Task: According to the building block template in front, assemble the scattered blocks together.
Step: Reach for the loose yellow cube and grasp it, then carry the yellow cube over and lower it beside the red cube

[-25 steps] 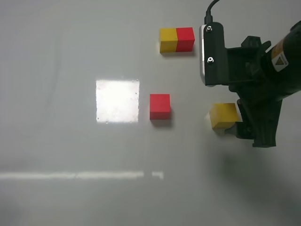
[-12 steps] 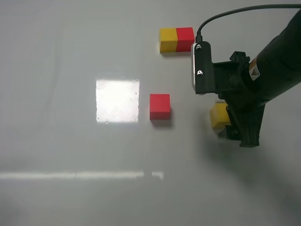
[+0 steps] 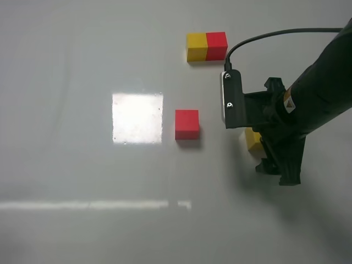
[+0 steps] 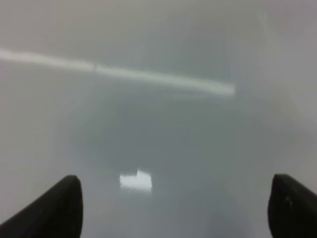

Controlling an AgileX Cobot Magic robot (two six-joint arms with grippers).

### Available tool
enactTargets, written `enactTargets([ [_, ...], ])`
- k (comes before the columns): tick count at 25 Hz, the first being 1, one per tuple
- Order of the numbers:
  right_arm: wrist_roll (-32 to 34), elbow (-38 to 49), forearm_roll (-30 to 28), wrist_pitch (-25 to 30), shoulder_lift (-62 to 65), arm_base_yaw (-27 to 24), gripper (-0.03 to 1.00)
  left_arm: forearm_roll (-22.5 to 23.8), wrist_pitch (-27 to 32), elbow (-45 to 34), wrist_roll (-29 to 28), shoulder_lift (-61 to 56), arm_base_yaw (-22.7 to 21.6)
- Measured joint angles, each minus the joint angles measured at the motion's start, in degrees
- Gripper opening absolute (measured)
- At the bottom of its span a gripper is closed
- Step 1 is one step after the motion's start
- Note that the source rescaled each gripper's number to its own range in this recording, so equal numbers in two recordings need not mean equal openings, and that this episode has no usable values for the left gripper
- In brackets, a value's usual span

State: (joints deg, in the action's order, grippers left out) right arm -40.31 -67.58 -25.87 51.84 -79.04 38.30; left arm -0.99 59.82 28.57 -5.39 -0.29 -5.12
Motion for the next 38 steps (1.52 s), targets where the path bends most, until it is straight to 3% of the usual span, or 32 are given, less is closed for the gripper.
enactTargets([
  [3, 0.2, 0.2, -0.9, 0.0, 0.0, 0.0, 0.43, 0.0, 0.0, 0.0, 0.0, 0.0, 0.0],
  [5, 0.2, 0.2, -2.4, -0.1, 0.0, 0.1, 0.03, 0.0, 0.0, 0.0, 0.0, 0.0, 0.0],
  [6, 0.5, 0.2, -3.0, -0.3, 0.1, 0.1, 0.00, 0.0, 0.0, 0.0, 0.0, 0.0, 0.0],
  [11, 1.0, 0.3, -5.9, -0.9, 1.2, 0.4, 0.00, 0.0, 0.0, 0.0, 0.0, 0.0, 0.0],
  [13, 2.3, -1.2, -6.9, 2.2, 1.9, 1.9, 0.00, 0.0, 0.0, 0.0, 0.0, 0.0, 0.0],
  [17, 5.9, -8.4, -7.7, 9.9, 3.0, 8.7, 0.00, 0.0, 0.0, 0.0, 0.0, 0.0, 0.0],
  [24, 12.0, -22.2, -10.2, 17.0, -2.3, 19.5, 0.00, 0.0, 0.0, 0.0, 0.0, 0.0, 0.0],
  [38, 13.0, -38.4, -6.2, 18.0, -20.7, 20.7, 0.00, 0.0, 0.0, 0.0, 0.0, 0.0, 0.0],
])
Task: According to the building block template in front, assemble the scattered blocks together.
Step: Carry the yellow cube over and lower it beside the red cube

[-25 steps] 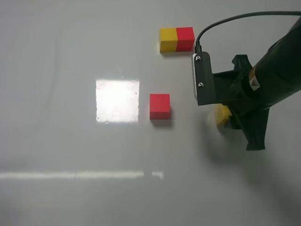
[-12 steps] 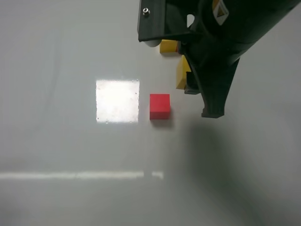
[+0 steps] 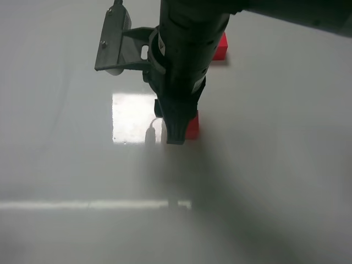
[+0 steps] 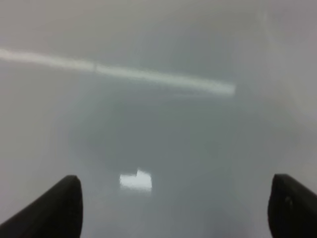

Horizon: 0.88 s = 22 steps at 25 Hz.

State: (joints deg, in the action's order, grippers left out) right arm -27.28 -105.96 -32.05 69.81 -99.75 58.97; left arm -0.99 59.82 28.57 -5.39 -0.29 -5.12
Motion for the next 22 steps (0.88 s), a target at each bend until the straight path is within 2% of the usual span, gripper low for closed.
enactTargets([
  [11, -0.6, -4.6, 1.6, -0.7, -6.9, 0.1, 0.00, 0.0, 0.0, 0.0, 0.0, 0.0, 0.0],
  [22, 0.0, -4.6, -0.9, 0.0, -9.7, -0.7, 0.00, 0.0, 0.1, 0.0, -0.1, 0.0, 0.0],
])
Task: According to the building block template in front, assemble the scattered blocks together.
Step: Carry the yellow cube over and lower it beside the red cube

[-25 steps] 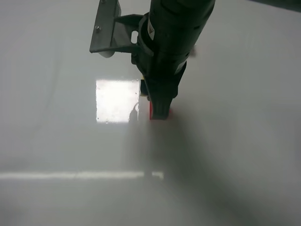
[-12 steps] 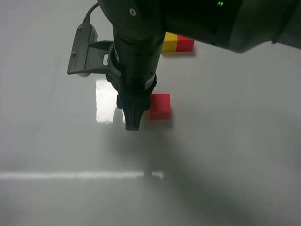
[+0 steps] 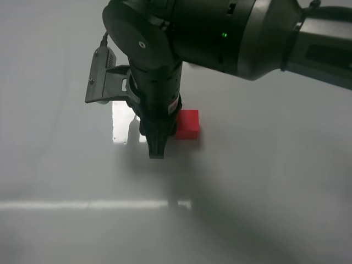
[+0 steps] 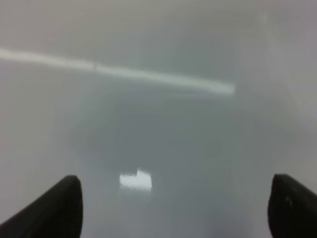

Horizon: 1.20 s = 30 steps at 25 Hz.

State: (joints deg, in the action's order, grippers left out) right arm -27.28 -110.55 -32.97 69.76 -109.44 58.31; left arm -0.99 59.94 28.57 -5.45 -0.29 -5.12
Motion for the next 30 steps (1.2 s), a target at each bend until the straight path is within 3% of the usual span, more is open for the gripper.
enactTargets([
  [17, 2.6, 0.2, 5.9, -0.1, 1.1, -4.1, 0.00, 0.0, 0.0, 0.0, 0.0, 0.0, 0.0],
  [28, 3.1, 3.8, 4.3, -1.9, 2.3, -4.1, 0.00, 0.0, 0.0, 0.0, 0.1, 0.0, 0.0],
  [30, 3.3, 3.9, 4.2, -1.8, 2.6, -4.1, 0.09, 0.0, 0.0, 0.0, 0.1, 0.0, 0.0],
])
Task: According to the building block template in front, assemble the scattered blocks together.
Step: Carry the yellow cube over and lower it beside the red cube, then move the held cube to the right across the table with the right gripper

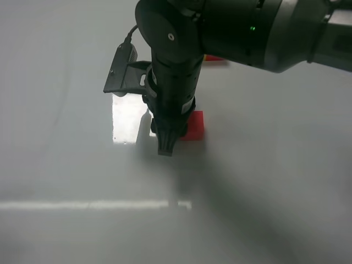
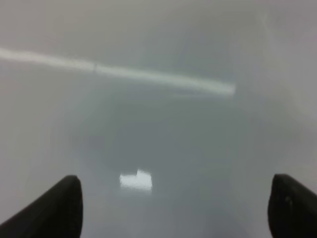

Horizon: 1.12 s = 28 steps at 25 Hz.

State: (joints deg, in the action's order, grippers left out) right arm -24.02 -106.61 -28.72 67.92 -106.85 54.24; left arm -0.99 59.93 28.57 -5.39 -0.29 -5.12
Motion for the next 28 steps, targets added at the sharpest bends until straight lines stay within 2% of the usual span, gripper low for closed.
enactTargets([
  [4, 0.0, 0.2, -0.2, 1.3, 0.6, 0.0, 0.62, 0.0, 0.0, 0.0, 0.0, 0.0, 0.0],
  [5, 0.0, 0.5, -0.2, 1.4, 0.8, 0.0, 0.71, 0.0, 0.0, 0.0, 0.0, 0.0, 0.0],
  [7, 0.0, 0.6, -0.2, 1.6, 0.9, 0.0, 0.79, 0.0, 0.0, 0.0, 0.0, 0.0, 0.0],
  [10, -0.2, 0.8, 0.0, 1.7, 1.5, -0.3, 0.83, 0.0, 0.0, 0.0, 0.0, 0.0, 0.0],
  [21, -6.1, 3.3, 2.2, 1.9, 5.1, 0.0, 0.84, 0.0, 0.0, 0.0, 0.0, 0.0, 0.0],
  [28, -7.3, 7.0, -0.3, -1.1, 5.2, 0.0, 0.84, 0.0, 0.0, 0.0, 0.0, 0.0, 0.0],
])
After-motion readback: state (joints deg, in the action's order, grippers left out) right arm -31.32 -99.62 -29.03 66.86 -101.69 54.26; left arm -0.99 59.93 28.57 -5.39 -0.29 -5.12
